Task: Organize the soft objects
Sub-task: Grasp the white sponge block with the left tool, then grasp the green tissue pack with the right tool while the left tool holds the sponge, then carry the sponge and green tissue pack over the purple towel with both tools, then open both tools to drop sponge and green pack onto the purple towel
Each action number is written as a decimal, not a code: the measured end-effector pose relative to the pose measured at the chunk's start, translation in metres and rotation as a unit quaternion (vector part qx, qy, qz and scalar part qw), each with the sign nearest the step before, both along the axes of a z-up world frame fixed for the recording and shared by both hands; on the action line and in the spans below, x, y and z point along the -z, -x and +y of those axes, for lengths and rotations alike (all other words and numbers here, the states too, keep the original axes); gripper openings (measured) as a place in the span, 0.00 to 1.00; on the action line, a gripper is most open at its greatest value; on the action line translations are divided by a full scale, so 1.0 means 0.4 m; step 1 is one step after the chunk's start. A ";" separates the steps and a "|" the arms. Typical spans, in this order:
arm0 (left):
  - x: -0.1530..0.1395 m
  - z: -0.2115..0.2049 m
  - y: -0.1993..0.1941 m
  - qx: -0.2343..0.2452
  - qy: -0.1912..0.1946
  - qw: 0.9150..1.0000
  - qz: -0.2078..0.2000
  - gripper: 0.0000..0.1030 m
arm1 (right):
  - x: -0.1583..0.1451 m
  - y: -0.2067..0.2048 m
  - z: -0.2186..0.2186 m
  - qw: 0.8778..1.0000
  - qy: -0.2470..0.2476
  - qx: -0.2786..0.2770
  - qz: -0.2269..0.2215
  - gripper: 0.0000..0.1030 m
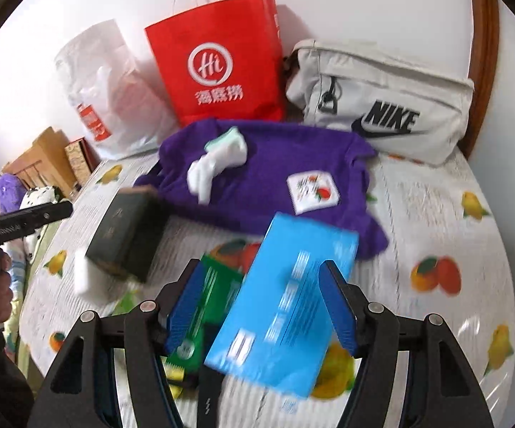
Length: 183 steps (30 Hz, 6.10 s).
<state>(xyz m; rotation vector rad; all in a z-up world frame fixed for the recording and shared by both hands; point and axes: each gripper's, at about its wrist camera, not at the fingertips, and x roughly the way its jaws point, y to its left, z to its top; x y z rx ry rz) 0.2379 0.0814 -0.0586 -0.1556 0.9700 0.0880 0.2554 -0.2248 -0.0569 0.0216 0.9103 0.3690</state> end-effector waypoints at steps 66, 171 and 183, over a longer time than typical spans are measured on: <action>0.192 0.080 0.190 -0.025 0.031 0.998 0.044 0.38 | 0.124 0.209 0.292 0.982 0.031 -0.181 -0.054 0.61; 0.129 -0.057 -0.497 0.063 0.048 0.993 0.081 0.29 | 0.134 -0.417 0.049 0.999 0.037 -0.026 0.022 0.62; 0.176 -0.082 -0.554 0.064 0.037 0.992 0.100 0.33 | 0.179 -0.456 0.050 0.998 0.042 -0.032 0.044 0.62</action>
